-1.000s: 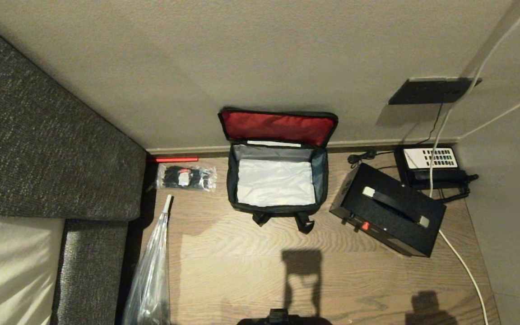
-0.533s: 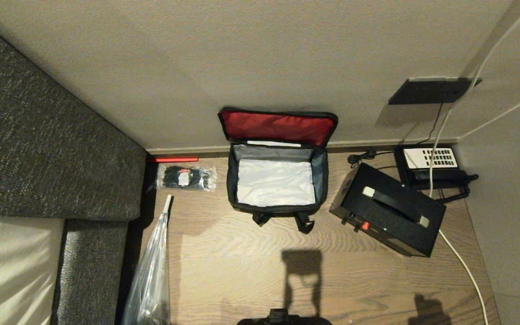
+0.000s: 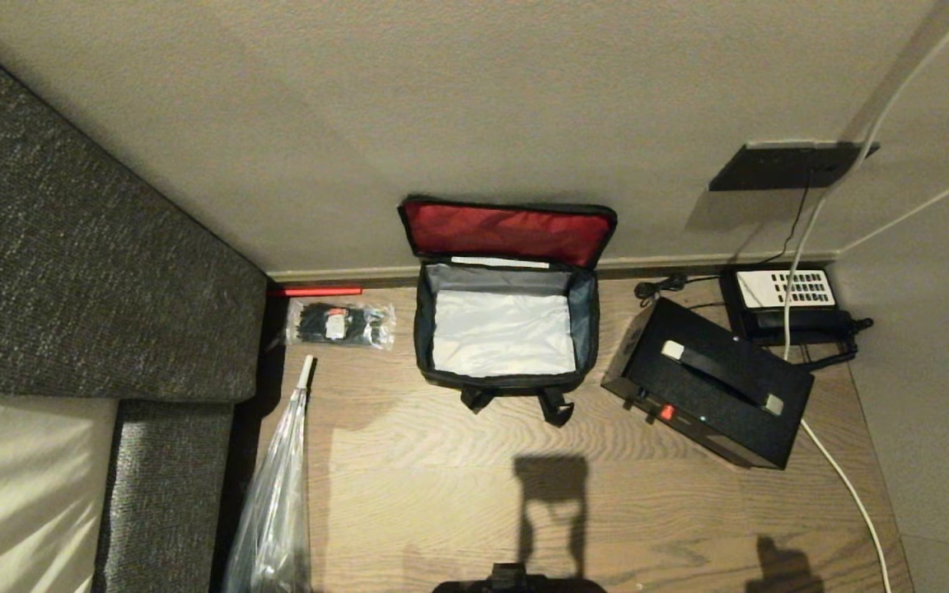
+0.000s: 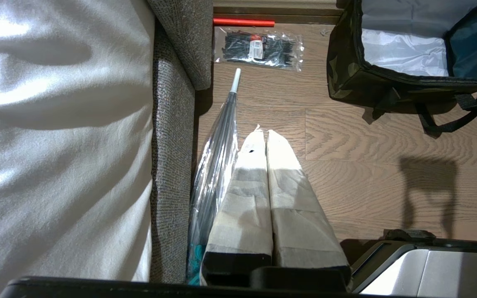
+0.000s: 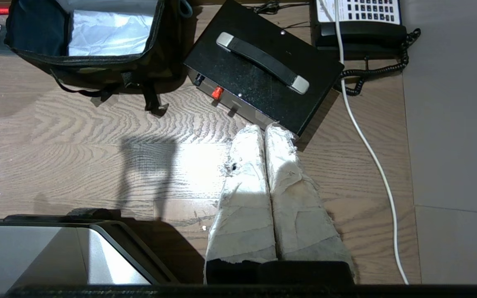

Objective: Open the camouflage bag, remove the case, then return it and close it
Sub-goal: Grip the handle again

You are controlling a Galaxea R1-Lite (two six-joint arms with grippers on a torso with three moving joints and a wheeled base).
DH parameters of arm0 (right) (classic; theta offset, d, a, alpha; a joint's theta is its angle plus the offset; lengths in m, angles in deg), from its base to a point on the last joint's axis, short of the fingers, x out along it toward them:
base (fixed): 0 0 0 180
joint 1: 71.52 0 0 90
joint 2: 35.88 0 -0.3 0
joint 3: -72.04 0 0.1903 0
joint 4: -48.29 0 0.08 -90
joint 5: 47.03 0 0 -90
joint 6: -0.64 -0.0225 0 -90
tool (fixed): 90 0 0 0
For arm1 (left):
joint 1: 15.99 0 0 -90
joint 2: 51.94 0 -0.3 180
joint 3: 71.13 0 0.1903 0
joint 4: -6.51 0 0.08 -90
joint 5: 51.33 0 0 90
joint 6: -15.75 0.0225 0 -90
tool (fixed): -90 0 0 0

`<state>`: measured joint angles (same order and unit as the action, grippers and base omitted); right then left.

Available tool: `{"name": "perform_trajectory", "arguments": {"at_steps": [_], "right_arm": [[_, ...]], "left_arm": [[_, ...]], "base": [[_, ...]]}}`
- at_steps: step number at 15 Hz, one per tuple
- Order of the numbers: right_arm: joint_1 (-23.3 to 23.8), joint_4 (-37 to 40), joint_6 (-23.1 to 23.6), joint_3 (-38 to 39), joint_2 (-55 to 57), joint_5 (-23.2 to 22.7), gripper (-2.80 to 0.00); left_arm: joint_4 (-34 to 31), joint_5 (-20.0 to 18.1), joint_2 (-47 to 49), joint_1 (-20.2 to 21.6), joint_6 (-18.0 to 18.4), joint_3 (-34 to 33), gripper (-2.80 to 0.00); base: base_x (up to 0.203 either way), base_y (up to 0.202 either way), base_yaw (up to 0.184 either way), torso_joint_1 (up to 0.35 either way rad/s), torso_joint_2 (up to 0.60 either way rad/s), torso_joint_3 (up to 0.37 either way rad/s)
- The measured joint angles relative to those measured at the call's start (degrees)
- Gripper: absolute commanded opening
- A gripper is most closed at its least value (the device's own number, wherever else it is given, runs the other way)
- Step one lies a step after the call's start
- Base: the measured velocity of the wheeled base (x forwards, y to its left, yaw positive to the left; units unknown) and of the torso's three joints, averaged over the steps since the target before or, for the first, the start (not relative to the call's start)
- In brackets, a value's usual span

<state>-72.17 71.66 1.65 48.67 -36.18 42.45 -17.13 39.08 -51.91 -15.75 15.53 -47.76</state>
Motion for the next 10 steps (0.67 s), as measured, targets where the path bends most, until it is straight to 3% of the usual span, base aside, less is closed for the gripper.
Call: {"name": "perform_trajectory", "arguments": {"at_steps": [10], "right_arm": [[0.0, 0.0, 0.02, 0.0, 0.0, 0.01, -2.8]], "left_arm": [[0.02, 0.01, 0.0, 0.0, 0.01, 0.0, -2.8]], "base": [[0.0, 0.0, 0.0, 0.0, 0.0, 0.0]]}}
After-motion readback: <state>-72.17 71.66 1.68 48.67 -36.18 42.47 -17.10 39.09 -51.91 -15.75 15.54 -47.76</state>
